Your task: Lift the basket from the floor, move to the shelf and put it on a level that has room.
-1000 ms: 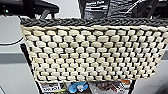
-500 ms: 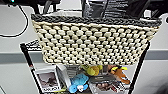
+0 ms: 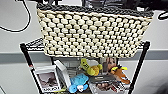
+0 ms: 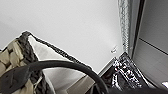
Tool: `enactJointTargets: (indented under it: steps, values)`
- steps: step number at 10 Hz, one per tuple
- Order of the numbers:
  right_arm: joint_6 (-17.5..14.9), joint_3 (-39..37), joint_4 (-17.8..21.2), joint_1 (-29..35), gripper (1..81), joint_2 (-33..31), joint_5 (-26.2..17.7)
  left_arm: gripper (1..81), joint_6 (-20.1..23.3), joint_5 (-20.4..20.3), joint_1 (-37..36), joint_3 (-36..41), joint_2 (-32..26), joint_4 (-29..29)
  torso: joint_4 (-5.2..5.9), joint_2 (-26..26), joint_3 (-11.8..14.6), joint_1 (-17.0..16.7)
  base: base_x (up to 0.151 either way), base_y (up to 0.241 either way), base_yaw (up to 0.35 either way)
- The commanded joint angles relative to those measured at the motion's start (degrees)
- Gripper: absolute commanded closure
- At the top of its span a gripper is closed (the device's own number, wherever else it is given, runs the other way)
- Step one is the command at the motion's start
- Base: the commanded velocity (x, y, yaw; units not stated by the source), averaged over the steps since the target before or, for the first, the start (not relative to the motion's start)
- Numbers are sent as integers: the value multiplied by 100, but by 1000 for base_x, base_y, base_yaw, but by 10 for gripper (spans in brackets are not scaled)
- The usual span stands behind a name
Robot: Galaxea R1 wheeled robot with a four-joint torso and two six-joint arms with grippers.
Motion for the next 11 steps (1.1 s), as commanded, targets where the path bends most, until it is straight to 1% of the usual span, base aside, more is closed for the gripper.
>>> enactJointTargets:
  steps: [1, 2, 3, 7, 8, 9, 11]
  values:
    - [-65, -822, -259, 660, 811, 717, 447, 811, 114, -227, -618, -730, 478, 245, 0, 0, 0, 0, 0, 0, 0]
    - [-65, -1093, -338, 625, 811, 927, 254, 811, 175, -218, -548, -879, 540, 262, 0, 0, 0, 2, 0, 0, 0]
    - [-73, -1462, -399, 598, 811, 1198, 78, 811, 288, -113, -486, -1054, 635, 262, 0, 2, -2, 2, 0, 0, 0]
    - [-82, -2464, -689, 625, 811, 1815, -194, 811, 640, 107, -230, -1855, 1041, 253, 0, 2, -2, 2, 0, 0, 0]
    - [-91, -2719, -751, 598, 811, 1946, -283, 811, 693, 203, -222, -2047, 1145, 262, 0, 2, -2, 2, 0, 0, 0]
    - [-99, -2922, -839, 564, 811, 2087, -309, 811, 833, 388, -222, -2337, 1269, 253, 0, 2, -4, 5, 0, 0, 0]
    - [-100, -3379, -909, 528, 811, 2351, -528, 811, 1071, 441, -109, -2777, 1479, 253, 0, 5, -6, 9, 0, 0, 0]
